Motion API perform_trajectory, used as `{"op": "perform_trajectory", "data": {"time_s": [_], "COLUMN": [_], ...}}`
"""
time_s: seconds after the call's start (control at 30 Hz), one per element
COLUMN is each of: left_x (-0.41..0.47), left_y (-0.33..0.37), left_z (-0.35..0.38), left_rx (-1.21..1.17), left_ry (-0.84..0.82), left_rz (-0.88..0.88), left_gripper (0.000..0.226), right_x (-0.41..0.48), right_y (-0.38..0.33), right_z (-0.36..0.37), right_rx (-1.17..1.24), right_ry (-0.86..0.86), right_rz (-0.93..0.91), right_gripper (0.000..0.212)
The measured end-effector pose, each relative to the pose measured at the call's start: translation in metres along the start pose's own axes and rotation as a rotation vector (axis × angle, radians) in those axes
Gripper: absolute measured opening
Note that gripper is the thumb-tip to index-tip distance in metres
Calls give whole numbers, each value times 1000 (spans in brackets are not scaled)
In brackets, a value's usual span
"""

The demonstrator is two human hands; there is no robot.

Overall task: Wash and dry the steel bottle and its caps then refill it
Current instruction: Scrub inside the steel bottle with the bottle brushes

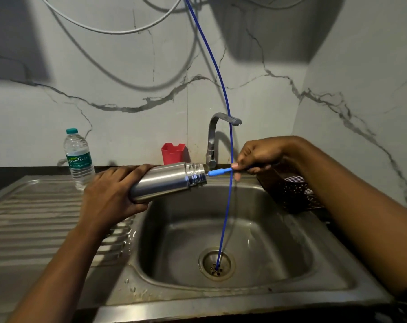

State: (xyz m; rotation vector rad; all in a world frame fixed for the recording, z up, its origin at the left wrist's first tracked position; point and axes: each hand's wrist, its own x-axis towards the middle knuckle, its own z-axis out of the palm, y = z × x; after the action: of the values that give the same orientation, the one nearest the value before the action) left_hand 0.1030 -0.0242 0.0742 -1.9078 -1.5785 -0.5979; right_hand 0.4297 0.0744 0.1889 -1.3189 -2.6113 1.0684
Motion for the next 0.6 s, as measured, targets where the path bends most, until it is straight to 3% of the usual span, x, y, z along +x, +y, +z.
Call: {"op": "perform_trajectory", "data": {"time_s": [0.07, 0.17, 0.2, 0.27, 0.37, 0.43, 0.53, 0.6], "left_x": [0, -1, 0, -1, -1, 0, 0, 0], "left_y": [-6, -11, -10, -7, -5, -4, 1, 2], "left_z": [0, -4, -5, -5, -6, -7, -7, -5], "left_rx": [-59, -169, -190, -209, -177, -109, -20, -14], "left_ry": [-45, -55, -52, -44, -18, 11, 37, 27], "left_rz": [-53, -102, -91, -69, -72, -58, -8, -19], "left_gripper": [82, 86, 86, 85, 83, 81, 78, 78], "right_x": [-1, 0, 0, 1, -3, -8, -12, -12], "right_y": [1, 16, 21, 26, 11, -6, -17, -21], "right_z": [14, 36, 42, 43, 31, 22, 0, -5], "right_rx": [-317, -1129, -1251, -1337, -1220, -971, -376, -264], "right_ry": [325, 985, 1095, 1155, 1000, 726, 169, 89], "right_rz": [-123, -425, -515, -634, -651, -484, -148, -60], "right_gripper": [29, 23, 20, 17, 22, 27, 29, 32]}}
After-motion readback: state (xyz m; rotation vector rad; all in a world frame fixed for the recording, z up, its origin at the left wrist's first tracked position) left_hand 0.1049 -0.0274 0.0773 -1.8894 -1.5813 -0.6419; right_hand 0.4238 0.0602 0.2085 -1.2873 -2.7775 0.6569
